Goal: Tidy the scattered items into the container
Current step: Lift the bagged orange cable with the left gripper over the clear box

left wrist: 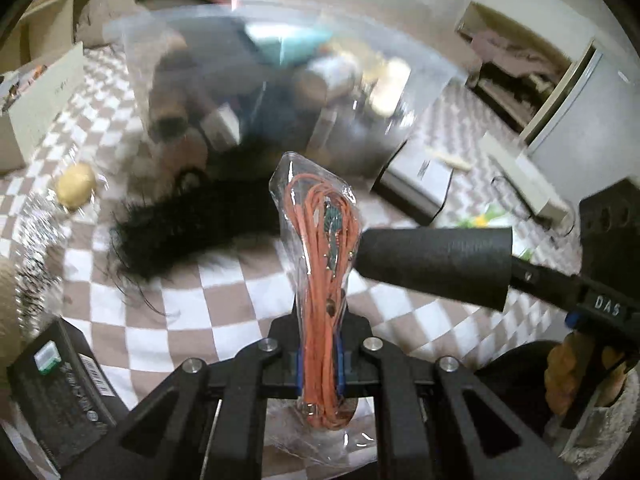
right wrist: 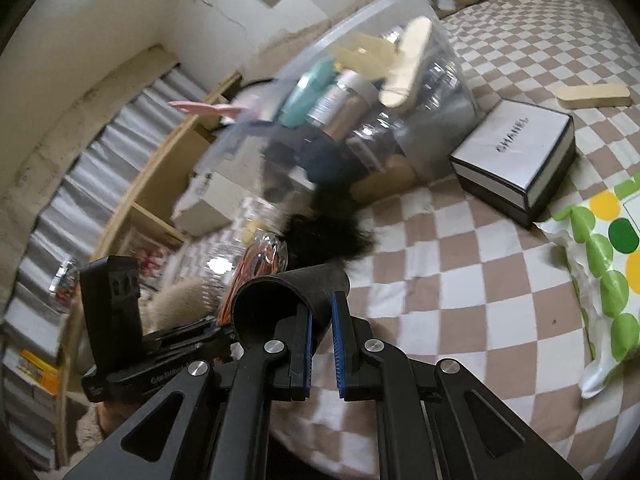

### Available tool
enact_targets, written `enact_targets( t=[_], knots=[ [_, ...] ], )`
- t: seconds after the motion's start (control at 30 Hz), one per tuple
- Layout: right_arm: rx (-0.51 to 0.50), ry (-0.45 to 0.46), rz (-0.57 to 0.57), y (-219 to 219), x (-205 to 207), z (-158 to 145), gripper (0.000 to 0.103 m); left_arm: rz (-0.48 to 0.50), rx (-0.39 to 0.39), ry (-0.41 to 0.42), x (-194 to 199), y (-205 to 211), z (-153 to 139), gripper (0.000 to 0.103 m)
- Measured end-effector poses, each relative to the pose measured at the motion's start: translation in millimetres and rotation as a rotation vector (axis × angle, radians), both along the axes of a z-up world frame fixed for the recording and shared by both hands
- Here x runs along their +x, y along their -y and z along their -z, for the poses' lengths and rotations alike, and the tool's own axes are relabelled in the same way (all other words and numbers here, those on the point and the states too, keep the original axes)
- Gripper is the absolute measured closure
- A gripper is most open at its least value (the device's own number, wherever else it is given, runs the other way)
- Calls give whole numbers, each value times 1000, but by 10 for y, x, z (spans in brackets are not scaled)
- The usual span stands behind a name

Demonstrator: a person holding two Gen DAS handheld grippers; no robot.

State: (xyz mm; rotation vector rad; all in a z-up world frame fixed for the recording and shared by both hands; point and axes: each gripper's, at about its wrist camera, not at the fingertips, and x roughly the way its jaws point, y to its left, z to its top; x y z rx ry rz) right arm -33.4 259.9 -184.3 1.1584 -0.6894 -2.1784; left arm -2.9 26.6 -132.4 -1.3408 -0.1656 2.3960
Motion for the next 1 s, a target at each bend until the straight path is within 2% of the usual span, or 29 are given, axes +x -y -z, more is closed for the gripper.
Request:
enact_targets(
  t=[0.27, 0.53, 0.7, 1.0],
  knots=[
    [-130, -39, -14, -49, -177, -537, 93, -35, 92, -106, 44, 254, -561, 92],
    [-208, -41, -64, 204, -723, -946, 93, -70, 106, -181, -139, 547, -901, 92],
    [-228, -32, -92, 499, -1098, -1066, 93, -104, 100, -234, -300, 775, -1116, 92],
    [-223, 13, -144, 998, -1509, -1015, 93, -163, 111, -307, -549, 1094, -1393, 92]
  ],
)
